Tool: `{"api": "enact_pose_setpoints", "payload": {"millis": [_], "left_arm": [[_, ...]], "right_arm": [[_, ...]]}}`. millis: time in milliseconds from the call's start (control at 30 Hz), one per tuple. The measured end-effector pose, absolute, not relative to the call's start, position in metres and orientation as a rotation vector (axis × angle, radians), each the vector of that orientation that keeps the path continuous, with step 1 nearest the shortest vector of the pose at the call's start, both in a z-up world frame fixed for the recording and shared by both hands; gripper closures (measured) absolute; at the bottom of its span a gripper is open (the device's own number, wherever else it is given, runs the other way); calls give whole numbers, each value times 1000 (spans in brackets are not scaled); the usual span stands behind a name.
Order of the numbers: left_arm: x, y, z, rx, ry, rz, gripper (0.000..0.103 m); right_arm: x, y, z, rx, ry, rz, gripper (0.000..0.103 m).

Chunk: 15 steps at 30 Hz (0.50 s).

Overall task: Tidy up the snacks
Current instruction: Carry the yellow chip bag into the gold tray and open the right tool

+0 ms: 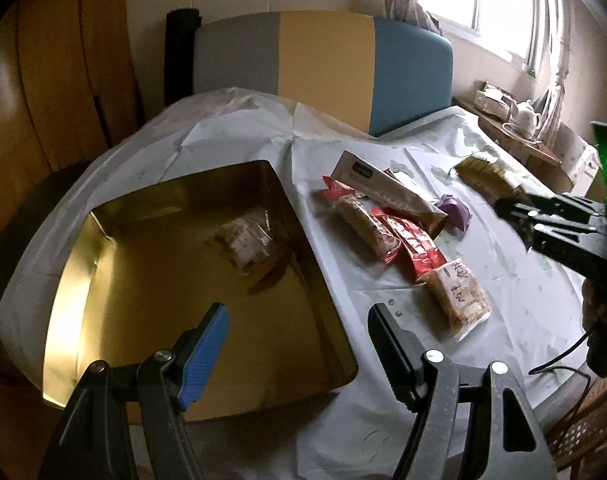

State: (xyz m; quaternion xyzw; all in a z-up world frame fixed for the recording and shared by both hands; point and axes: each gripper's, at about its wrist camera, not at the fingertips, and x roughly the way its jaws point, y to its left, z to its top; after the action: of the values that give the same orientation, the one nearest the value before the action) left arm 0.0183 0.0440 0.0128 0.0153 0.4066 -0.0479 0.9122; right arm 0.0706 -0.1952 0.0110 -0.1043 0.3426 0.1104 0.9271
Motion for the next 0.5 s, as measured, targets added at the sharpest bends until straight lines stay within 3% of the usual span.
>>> {"api": "enact_pose_setpoints", "payload": {"millis": [167, 233, 500], "left_arm": [[14, 63, 13, 4, 833, -97, 30], [14, 73, 11, -17, 838, -75, 35], [14, 111, 10, -103, 830, 28, 41]], "right_arm": [[76, -186, -7, -202, 805, 326, 63], [78, -183, -12, -169, 851, 363, 63], [72, -129, 7, -87, 891, 528, 63]]}}
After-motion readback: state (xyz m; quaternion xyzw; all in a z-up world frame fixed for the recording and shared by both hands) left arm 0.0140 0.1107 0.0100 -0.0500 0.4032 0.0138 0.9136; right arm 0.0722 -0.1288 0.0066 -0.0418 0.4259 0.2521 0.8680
